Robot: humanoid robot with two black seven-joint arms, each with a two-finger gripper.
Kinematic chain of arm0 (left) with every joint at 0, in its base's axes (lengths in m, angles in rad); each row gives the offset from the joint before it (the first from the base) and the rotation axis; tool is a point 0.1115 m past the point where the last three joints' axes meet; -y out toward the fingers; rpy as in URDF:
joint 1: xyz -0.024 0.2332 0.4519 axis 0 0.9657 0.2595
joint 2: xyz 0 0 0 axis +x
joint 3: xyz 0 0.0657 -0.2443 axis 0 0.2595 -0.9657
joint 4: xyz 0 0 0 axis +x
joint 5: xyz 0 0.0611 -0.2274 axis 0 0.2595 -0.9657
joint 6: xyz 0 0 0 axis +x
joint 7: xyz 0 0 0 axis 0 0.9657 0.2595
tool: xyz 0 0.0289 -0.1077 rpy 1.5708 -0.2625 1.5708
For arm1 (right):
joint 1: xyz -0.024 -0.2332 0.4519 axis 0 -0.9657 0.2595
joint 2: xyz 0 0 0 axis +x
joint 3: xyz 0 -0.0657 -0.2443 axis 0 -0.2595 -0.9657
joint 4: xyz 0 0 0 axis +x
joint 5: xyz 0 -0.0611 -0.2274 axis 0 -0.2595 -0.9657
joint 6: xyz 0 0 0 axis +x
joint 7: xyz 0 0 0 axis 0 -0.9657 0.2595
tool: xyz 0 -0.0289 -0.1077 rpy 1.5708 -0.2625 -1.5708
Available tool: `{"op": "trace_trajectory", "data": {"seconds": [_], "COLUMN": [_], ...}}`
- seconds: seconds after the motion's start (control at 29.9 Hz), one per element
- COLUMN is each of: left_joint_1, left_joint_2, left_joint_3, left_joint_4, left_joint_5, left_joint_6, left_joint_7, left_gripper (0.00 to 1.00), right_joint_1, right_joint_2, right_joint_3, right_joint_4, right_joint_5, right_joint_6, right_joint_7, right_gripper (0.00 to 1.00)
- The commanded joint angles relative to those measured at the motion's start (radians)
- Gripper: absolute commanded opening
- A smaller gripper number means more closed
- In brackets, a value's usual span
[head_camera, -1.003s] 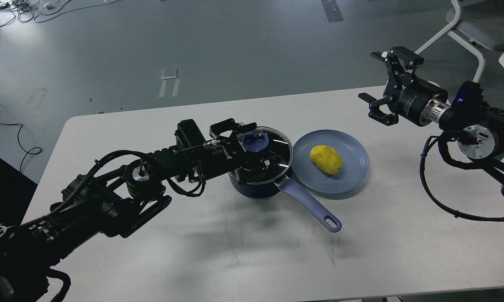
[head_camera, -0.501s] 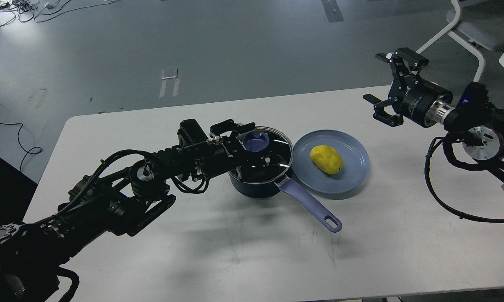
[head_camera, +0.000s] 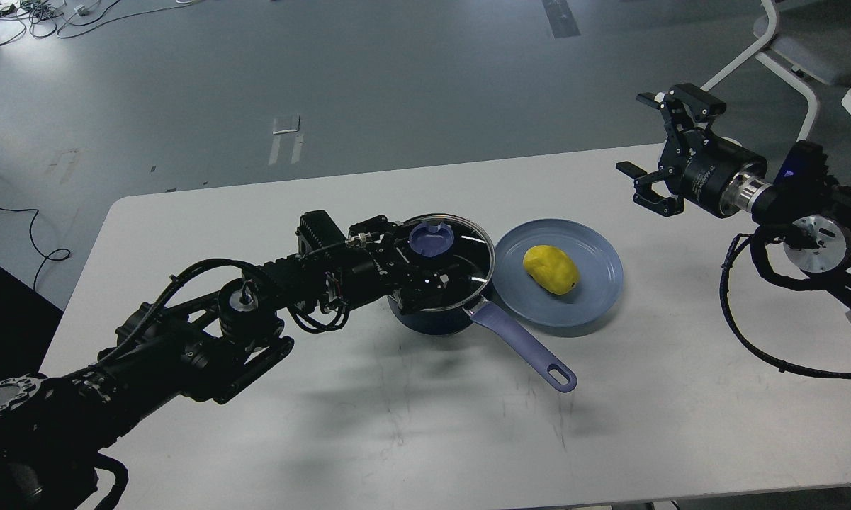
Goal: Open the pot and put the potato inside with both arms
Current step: 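Close the left gripper on the blue knob of the glass lid, then lift the glass lid off the pot with the left gripper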
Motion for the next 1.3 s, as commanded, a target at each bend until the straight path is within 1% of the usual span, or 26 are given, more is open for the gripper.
{"op": "trace_trajectory", "data": {"seconds": [0.0,0.07,0.13,0.2,0.63,0.7,0.74,0.77,0.8,0.84,0.87,1.07,1.17,1.2,1.27], "left_joint_1": [-0.002,-0.011,-0.013,-0.013,-0.015,-0.016,-0.016,-0.016,-0.016,-0.016,-0.016,-0.016,-0.016,-0.016,-0.018], "left_joint_2": [0.0,0.0,0.0,0.0,0.0,0.001,0.003,0.003,0.003,0.003,0.003,0.005,0.011,0.014,0.014], "left_joint_3": [0.0,0.0,0.0,0.0,0.0,0.0,0.0,0.0,0.0,0.0,0.0,0.0,0.0,0.0,-0.001], "left_joint_4": [0.0,0.0,0.001,0.001,0.0,0.0,0.0,-0.002,-0.003,-0.003,-0.003,-0.006,-0.011,-0.014,-0.014], "left_joint_5": [-0.002,-0.002,-0.002,-0.003,-0.035,-0.037,-0.037,-0.037,-0.037,-0.037,-0.037,-0.04,-0.04,-0.041,-0.041], "left_joint_6": [0.005,0.005,0.005,0.006,0.006,0.005,0.006,0.006,0.006,0.006,0.006,0.006,0.006,0.006,0.006], "left_joint_7": [0.0,0.0,0.0,0.0,0.0,0.0,0.0,0.0,0.0,0.0,0.0,0.0,0.0,0.0,0.0], "left_gripper": [0.87,0.8,0.76,0.73,0.72,0.66,0.6,0.57,0.51,0.51,0.48,0.46,0.41,0.37,0.34], "right_joint_1": [-0.005,-0.005,-0.005,-0.005,-0.011,-0.012,-0.012,-0.014,-0.015,-0.015,-0.015,-0.015,-0.015,-0.015,-0.015], "right_joint_2": [0.0,0.0,0.0,0.0,-0.012,-0.014,-0.014,-0.014,-0.014,-0.014,-0.012,-0.012,-0.012,-0.012,-0.012], "right_joint_3": [0.0,0.0,0.0,0.0,-0.004,-0.004,-0.004,-0.004,-0.004,-0.004,-0.004,-0.004,-0.005,-0.005,-0.005], "right_joint_4": [0.0,0.0,0.0,0.0,0.0,0.0,0.0,0.0,0.0,0.0,0.0,0.0,0.0,0.0,0.0], "right_joint_5": [-0.002,-0.003,-0.003,-0.003,-0.006,-0.006,-0.006,-0.006,-0.006,-0.006,-0.006,-0.006,-0.006,-0.006,-0.006], "right_joint_6": [0.0,0.0,0.0,0.0,0.0,0.0,0.0,0.0,0.0,0.0,-0.002,-0.002,-0.002,-0.002,-0.002], "right_joint_7": [0.0,0.0,0.0,0.0,0.0,0.0,0.0,0.0,0.0,0.0,0.0,0.0,0.0,0.0,0.0], "right_gripper": [1.0,1.0,1.0,1.0,1.0,1.0,1.0,1.0,1.0,1.0,1.0,1.0,1.0,1.0,1.0]}}
